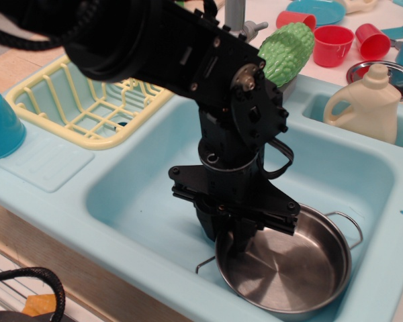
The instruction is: Put pot or pan from sink into drying rack
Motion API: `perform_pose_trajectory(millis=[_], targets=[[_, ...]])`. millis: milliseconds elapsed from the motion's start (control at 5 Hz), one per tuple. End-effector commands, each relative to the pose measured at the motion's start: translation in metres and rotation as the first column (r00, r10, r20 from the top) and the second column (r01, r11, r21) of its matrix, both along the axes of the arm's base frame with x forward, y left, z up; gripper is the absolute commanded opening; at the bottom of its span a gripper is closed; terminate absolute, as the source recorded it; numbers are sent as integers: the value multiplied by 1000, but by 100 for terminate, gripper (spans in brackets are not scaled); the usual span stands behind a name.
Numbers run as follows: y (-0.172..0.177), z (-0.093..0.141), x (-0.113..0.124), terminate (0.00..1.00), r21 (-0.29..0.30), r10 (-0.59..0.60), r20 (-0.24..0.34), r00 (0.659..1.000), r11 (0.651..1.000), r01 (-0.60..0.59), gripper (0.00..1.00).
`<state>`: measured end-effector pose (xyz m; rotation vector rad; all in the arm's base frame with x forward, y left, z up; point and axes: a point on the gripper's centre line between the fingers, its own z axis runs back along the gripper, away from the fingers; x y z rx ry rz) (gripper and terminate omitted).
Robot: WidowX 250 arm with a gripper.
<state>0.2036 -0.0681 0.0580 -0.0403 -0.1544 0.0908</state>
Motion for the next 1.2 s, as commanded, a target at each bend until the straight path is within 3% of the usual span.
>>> perform_pose_trajectory(millis=[0, 600, 1000], targets=[[-1, 14, 3, 0, 9, 5, 0, 1000, 1000, -5, 0], [50, 72, 20, 0, 139, -19, 20, 1000, 990, 16, 0], [109, 104, 38, 0, 160, -31, 69, 997, 987, 19, 0]])
